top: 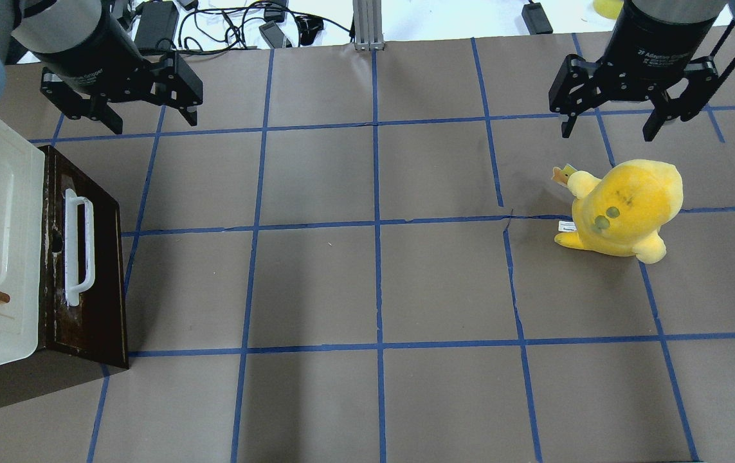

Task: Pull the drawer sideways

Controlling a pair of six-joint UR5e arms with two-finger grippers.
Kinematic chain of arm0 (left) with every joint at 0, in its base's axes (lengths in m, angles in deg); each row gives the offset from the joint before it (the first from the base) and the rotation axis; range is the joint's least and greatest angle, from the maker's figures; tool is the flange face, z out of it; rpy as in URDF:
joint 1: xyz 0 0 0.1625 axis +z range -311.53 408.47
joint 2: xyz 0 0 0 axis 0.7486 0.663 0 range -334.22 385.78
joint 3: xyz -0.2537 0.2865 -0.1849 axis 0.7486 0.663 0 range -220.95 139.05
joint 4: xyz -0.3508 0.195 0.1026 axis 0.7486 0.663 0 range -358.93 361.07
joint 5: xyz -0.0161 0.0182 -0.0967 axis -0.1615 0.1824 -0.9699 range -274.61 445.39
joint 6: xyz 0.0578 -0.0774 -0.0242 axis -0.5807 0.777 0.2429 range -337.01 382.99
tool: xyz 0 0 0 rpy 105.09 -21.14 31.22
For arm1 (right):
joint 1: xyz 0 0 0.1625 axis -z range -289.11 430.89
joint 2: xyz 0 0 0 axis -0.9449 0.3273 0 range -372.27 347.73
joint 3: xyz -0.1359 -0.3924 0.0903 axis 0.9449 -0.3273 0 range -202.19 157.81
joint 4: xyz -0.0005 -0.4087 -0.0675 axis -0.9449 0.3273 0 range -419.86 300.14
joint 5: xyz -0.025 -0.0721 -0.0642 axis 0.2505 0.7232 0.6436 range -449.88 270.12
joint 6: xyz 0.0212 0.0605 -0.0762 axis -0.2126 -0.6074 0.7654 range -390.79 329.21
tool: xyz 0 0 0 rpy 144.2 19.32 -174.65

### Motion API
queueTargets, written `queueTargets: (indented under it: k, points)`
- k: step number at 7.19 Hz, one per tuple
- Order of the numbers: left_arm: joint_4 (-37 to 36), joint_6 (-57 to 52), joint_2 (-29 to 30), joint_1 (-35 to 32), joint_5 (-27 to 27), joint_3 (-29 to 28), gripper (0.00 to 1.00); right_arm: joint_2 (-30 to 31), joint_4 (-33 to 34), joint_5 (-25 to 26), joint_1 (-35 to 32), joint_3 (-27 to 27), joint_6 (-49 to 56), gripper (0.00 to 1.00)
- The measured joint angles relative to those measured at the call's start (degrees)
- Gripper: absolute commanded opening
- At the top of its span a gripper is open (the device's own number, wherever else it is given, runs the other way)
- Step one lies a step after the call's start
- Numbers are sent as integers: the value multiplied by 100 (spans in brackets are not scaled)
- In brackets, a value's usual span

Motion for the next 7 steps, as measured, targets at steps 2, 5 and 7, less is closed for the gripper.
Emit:
queueTargets:
  k: [2, 5, 7]
  points:
    - [-1, 206, 32, -9, -18, 9, 100, 0, 0, 0, 3, 0, 0, 100]
    - [-93, 368, 150, -13, 127, 3, 100, 0, 0, 0, 2, 0, 0, 100]
    - [-134, 939, 308, -121, 550, 32, 100, 0, 0, 0, 2, 0, 0, 100]
